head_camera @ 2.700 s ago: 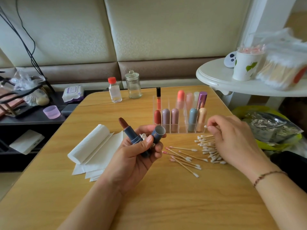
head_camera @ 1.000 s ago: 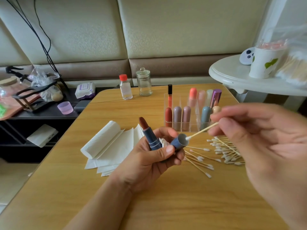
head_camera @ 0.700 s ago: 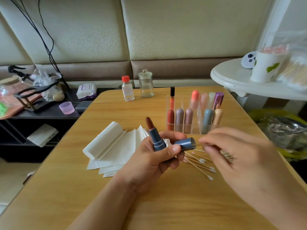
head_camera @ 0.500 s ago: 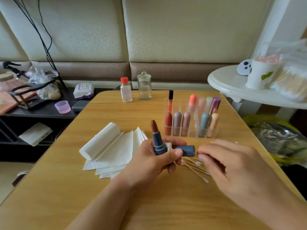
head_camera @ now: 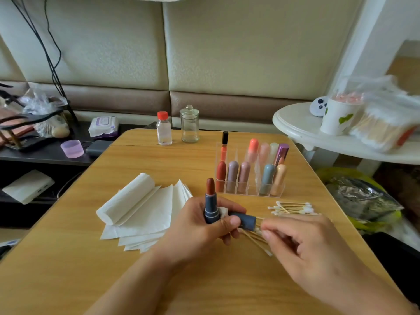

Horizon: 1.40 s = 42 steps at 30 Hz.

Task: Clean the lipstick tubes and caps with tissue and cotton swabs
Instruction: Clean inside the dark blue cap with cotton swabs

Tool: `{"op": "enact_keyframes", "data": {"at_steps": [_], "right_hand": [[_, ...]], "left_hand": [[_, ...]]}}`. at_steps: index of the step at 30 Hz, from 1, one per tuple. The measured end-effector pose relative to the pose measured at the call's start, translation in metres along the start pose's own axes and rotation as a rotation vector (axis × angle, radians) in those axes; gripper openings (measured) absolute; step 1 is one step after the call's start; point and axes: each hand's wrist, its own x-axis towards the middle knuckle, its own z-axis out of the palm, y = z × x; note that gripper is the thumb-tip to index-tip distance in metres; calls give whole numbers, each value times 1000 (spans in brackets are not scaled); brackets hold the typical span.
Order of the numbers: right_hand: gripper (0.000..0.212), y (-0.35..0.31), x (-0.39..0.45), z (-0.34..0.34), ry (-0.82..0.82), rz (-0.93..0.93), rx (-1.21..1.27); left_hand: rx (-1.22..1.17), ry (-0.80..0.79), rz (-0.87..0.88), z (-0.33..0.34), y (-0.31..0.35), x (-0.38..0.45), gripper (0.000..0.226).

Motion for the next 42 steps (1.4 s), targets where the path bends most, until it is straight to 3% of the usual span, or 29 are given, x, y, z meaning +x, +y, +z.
{"op": "enact_keyframes", "data": {"at_steps": [5, 9, 14, 20, 25, 31, 33, 37, 42], "right_hand": [[20, 2, -7, -10, -53, 210, 342], [21, 7, -13, -6, -100, 276, 238], [23, 1, -15, -1, 150, 161, 112], [21, 1, -20, -1, -42, 152, 246], [21, -3, -13, -2, 194, 103, 51], [24, -3, -25, 1, 11, 90, 258], [34, 3, -21, -4, 64, 101, 173], [23, -9, -13, -7, 218, 33, 16], [18, -10, -27, 0, 106, -12, 118]], "left_hand": [[15, 25, 48, 1, 5, -1, 19], [46, 28, 29, 1, 4, -1, 17], [12, 32, 6, 3, 4, -2, 17], [3, 58, 16, 4, 7, -3, 17], [-12, 49, -11, 6, 8, -3, 16], [-33, 69, -7, 6, 7, -4, 15], [-62, 61, -14, 6, 8, -4, 14], [-55, 49, -28, 8, 8, -3, 15], [-59, 50, -26, 8, 7, -4, 13]]}}
